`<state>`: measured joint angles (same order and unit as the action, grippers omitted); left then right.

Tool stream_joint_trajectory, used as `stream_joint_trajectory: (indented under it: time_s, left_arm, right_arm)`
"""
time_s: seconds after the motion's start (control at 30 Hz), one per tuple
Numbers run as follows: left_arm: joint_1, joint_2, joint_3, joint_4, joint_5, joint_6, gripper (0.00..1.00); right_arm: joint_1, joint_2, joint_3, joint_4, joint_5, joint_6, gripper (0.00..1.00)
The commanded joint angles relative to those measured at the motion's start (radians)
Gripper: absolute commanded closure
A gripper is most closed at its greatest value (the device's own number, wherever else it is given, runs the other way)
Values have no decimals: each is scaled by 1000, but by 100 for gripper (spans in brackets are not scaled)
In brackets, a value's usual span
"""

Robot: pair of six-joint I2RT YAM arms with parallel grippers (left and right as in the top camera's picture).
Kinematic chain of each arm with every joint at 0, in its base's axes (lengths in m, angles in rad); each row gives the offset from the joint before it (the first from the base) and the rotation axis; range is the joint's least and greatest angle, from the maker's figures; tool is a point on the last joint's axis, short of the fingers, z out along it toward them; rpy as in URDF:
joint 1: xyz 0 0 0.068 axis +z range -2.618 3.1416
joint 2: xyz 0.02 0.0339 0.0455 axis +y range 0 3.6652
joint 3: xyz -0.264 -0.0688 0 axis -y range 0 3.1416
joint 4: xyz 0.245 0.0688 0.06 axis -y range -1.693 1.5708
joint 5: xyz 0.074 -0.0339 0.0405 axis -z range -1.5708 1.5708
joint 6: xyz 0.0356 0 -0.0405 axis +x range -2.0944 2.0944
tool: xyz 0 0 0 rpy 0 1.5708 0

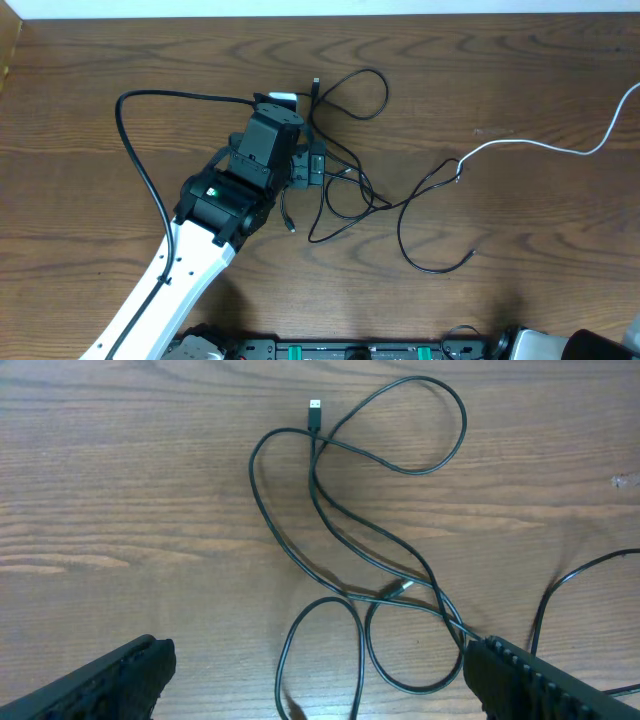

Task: Untangle cables
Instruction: 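Carry the white cable off the table to the right with the right gripper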

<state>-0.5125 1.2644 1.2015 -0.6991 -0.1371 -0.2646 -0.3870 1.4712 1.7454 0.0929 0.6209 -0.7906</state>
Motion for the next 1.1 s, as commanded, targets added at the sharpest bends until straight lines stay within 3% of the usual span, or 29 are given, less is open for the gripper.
stream_joint_trajectory:
  time_s: [0.0, 0.23, 0.37, 0.63, 1.07]
  left_arm:
    - [-1, 6, 12, 0, -10, 5, 3]
    - [-2, 6, 12, 0, -10, 6, 3]
    - [-2, 6, 12, 0, -10, 6, 3]
    - [-1, 6, 12, 0, -10, 6, 3]
    - [-2, 6, 12, 0, -10, 6, 3]
  right_arm:
    - [-35, 4, 11, -1, 18, -19, 99]
    - [-161, 4, 11, -3, 35, -51, 99]
    - [-217, 4, 11, -50, 14, 39, 99]
    - [-225, 35, 11, -234, -226, 230, 99]
    - [-230, 157, 11, -350, -269, 273, 99]
